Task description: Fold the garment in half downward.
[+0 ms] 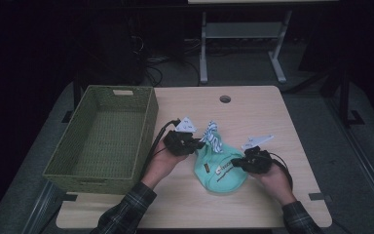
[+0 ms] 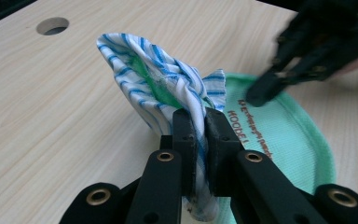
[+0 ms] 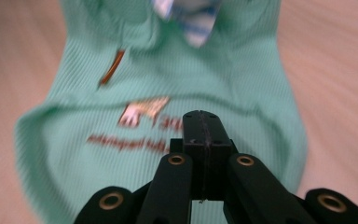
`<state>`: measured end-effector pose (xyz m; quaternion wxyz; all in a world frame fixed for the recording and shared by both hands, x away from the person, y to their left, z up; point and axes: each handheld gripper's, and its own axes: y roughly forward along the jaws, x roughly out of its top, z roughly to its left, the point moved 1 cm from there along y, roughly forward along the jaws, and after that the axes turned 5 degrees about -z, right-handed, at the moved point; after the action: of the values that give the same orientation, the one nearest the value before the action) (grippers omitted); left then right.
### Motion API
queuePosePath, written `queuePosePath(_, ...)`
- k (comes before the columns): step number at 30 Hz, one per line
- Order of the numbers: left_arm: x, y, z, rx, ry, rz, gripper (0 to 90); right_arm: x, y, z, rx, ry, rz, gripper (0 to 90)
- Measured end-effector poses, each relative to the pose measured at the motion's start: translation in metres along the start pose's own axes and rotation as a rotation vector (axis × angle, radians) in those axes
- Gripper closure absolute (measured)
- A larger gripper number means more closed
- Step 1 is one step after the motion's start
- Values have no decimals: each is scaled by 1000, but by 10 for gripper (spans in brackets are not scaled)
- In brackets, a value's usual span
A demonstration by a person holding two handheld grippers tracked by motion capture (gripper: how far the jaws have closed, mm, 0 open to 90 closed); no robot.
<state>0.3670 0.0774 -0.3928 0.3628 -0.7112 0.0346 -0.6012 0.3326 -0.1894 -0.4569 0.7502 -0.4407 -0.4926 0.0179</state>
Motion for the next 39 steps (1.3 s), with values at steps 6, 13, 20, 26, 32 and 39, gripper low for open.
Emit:
queuePosePath(6,-1,-2,4,36,-5,1,834,-20,-7,12,16,-7,37,898)
queuePosePath(13,0,-3,0,28,13,1,834,-18,3,10,20,-16,54,898)
queuePosePath(20,2,0,-10,-18,35,-1,834,-8,14,11,20,-31,52,898)
queuePosePath(26,1,5,-22,-65,51,7,834,-9,14,9,23,-21,51,898)
queuePosePath(32,-5,18,-36,-104,85,44,833,-10,10,7,3,-22,41,898)
queuePosePath(39,-12,32,-47,-142,100,85,826,-11,-11,1,-7,14,-14,898)
